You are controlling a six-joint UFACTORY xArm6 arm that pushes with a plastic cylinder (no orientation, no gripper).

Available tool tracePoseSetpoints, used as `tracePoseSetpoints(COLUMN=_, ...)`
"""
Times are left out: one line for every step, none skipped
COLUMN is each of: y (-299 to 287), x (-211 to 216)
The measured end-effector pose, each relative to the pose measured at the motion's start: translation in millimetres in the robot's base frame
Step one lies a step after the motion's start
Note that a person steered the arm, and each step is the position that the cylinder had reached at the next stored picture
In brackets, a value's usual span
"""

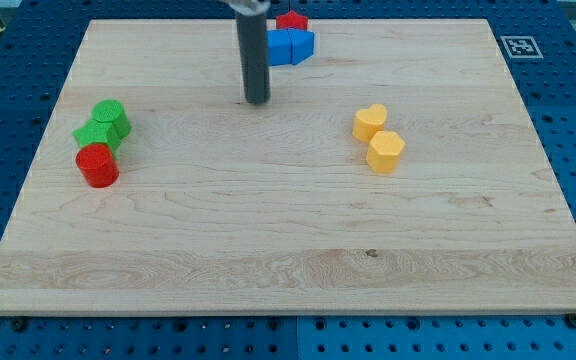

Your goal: Move the yellow blocks into the blue blocks

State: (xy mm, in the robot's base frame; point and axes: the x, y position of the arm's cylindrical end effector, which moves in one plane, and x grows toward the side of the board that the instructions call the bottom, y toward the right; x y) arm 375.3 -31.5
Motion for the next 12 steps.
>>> tracePoseSetpoints(y=47, x=63)
tracePoseSetpoints(y=102, x=116)
tracePoseSetpoints(y=143, x=122)
tracePoseSetpoints(y=142, x=94)
tracePoseSetpoints(y=128, x=73)
tracePoseSetpoints(y=120, x=53)
tracePoseSetpoints(y=120, x=37)
tracePoseSetpoints(y=120, x=20)
tracePoseSetpoints(y=120, x=-2)
tracePoseSetpoints(y=120, x=-23)
tracePoseSetpoints(y=120, x=-43)
tracePoseSetpoints(y=121, x=-48)
